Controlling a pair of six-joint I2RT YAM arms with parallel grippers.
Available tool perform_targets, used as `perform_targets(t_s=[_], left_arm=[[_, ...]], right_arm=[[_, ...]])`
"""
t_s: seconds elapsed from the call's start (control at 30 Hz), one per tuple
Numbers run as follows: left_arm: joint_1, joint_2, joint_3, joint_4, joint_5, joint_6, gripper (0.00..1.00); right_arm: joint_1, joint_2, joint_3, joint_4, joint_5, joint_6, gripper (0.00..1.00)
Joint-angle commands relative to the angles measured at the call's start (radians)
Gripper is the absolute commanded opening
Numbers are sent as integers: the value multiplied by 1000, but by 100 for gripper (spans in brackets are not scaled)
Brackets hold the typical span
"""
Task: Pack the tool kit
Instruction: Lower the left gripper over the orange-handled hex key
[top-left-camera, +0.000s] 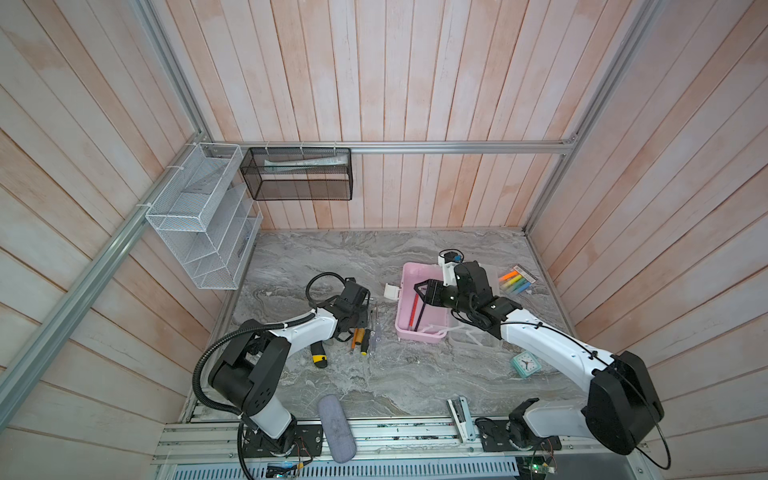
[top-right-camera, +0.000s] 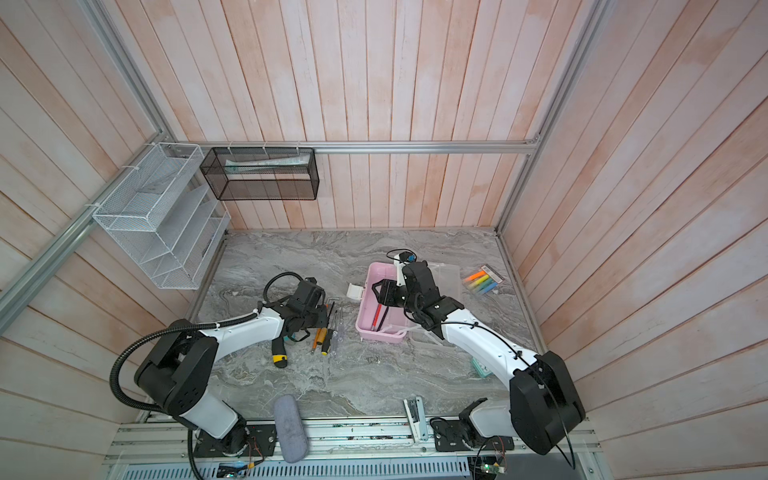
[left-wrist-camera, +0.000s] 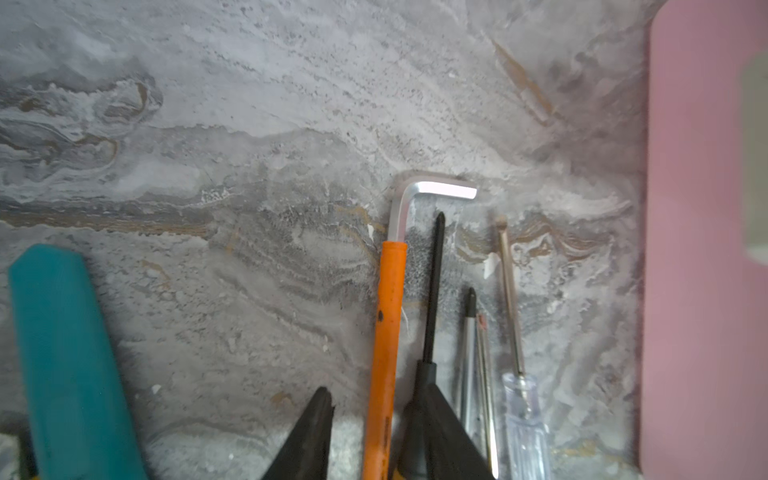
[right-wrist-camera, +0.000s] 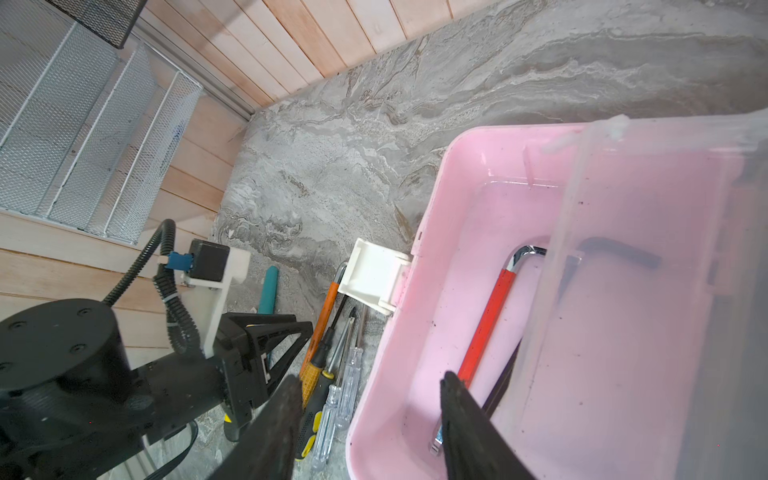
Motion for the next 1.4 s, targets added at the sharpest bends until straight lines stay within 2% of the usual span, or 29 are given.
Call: perform_targets(t_s=[0.0,0.37,0.87,0.97,1.27,1.37], left_arm=[[6,35,37,16,-14,13,38],[3,87,65,-9,-56,17,27],[-15,122,65,-24,-98,6,26],[-17,131,66,-34,-111,-3,22],[-13,130,63,-44,-133,-4,0],[-10,104,72,-60,-162,11,0]], right_arm=[[6,11,20,17,10,3,53],[4,15,-3,36,17,4,53],[-1,27,-22,60,-2,13,53],[1,21,-27,64,-2,13,53],[-1,31,-36,80,-9,13,53],[-4,34,-40,92,-26,21,53]])
